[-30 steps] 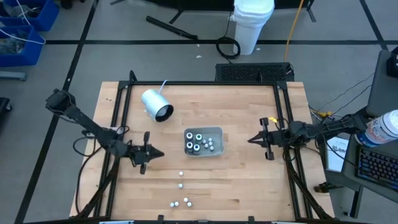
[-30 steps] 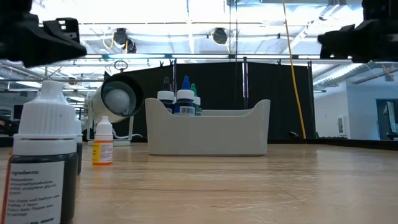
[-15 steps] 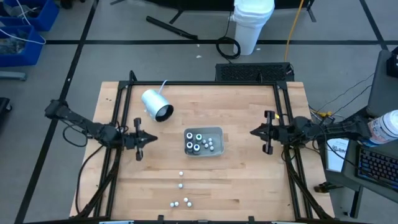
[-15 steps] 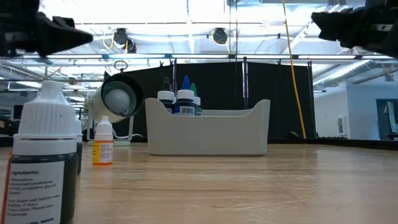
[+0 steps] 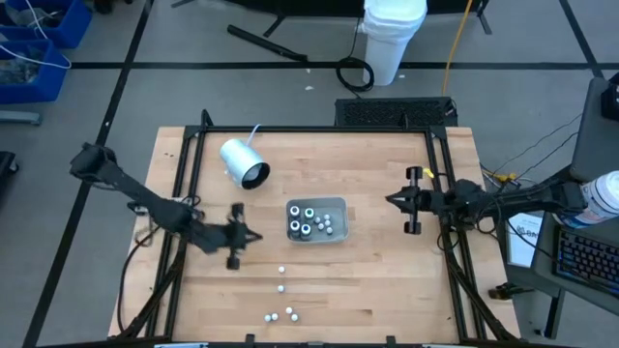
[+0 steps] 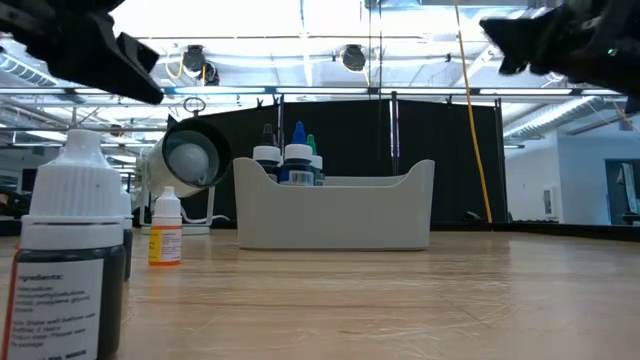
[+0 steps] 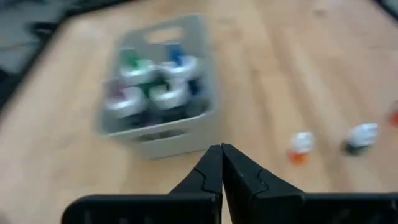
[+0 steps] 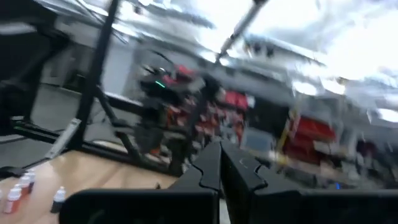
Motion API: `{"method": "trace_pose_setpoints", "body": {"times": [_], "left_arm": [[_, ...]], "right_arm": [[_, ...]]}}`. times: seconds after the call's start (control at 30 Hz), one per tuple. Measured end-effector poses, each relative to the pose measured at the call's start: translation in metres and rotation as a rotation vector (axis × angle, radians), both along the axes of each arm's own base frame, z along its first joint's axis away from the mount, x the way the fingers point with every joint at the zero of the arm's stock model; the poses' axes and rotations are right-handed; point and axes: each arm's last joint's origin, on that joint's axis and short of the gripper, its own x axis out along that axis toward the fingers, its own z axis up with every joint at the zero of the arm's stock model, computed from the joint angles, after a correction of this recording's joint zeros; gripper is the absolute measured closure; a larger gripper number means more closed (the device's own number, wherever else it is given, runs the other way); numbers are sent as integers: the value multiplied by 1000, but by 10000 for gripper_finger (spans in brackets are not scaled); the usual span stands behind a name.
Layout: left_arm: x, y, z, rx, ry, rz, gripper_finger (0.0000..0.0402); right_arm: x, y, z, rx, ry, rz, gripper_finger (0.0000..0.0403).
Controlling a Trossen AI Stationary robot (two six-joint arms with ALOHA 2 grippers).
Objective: Pick & Place food coloring
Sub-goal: Put the small orange food coloring bottle into the gray bin
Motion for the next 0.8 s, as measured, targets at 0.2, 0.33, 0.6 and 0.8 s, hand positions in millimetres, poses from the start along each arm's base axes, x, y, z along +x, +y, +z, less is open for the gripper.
{"method": "trace_pose_setpoints", "body": {"times": [0.2, 0.33, 0.6, 0.8], "left_arm": [[31, -29, -18, 22, 127, -9, 386], [52, -41, -8, -93, 157, 23, 381], [86, -46, 11, -239, 387, 58, 303], [106, -41, 3, -277, 506, 74, 241]], "right_arm": [[5, -4, -3, 97, 19, -103, 403], [3, -4, 3, 116, -54, -98, 403], [5, -4, 1, 188, -26, -72, 403], [5, -4, 1, 187, -26, -70, 403]]}}
